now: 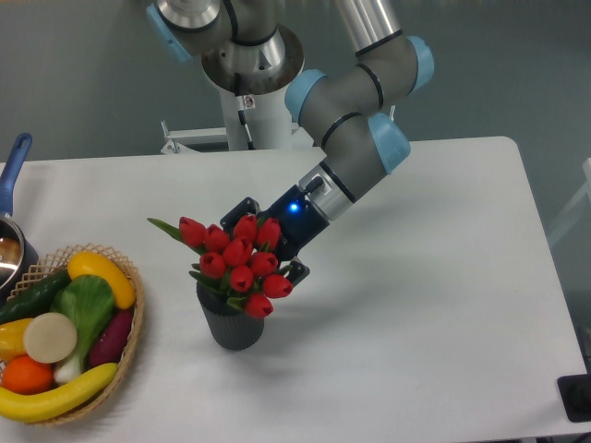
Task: Pick up the flowers from the vase
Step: 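Close the gripper around the tulip stems just below the blooms, then lift the gripped tulips straight up out of the grey vase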
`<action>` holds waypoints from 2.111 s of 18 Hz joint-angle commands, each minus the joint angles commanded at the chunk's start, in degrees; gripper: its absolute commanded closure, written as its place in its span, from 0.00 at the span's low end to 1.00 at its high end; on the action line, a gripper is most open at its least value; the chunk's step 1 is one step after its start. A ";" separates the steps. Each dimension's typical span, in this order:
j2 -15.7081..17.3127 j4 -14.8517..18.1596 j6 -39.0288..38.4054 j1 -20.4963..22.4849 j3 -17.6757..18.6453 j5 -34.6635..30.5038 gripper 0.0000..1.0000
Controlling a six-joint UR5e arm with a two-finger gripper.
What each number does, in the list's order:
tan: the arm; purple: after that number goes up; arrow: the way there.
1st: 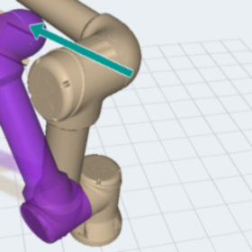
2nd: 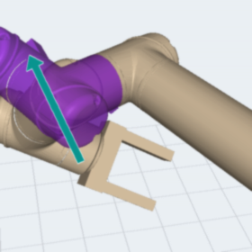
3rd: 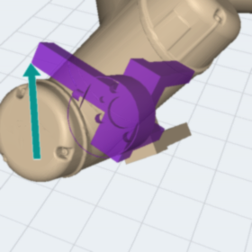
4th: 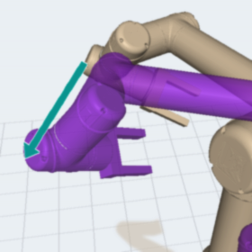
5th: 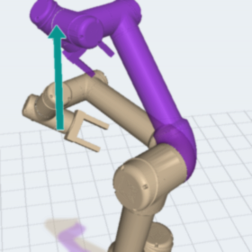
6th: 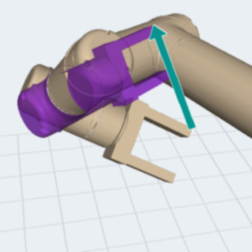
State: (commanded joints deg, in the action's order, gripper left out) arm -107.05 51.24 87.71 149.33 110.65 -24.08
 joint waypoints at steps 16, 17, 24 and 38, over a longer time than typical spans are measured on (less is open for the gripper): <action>1.31 0.09 -5.80 0.70 -0.44 2.72 0.45; 2.01 0.09 -6.41 0.62 -0.44 2.72 0.45; 5.89 0.09 -16.07 -0.09 -2.81 3.42 0.56; 10.28 0.18 -26.18 0.35 -9.40 4.48 0.54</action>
State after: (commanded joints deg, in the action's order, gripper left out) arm -96.77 51.42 61.53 149.68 101.25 -19.60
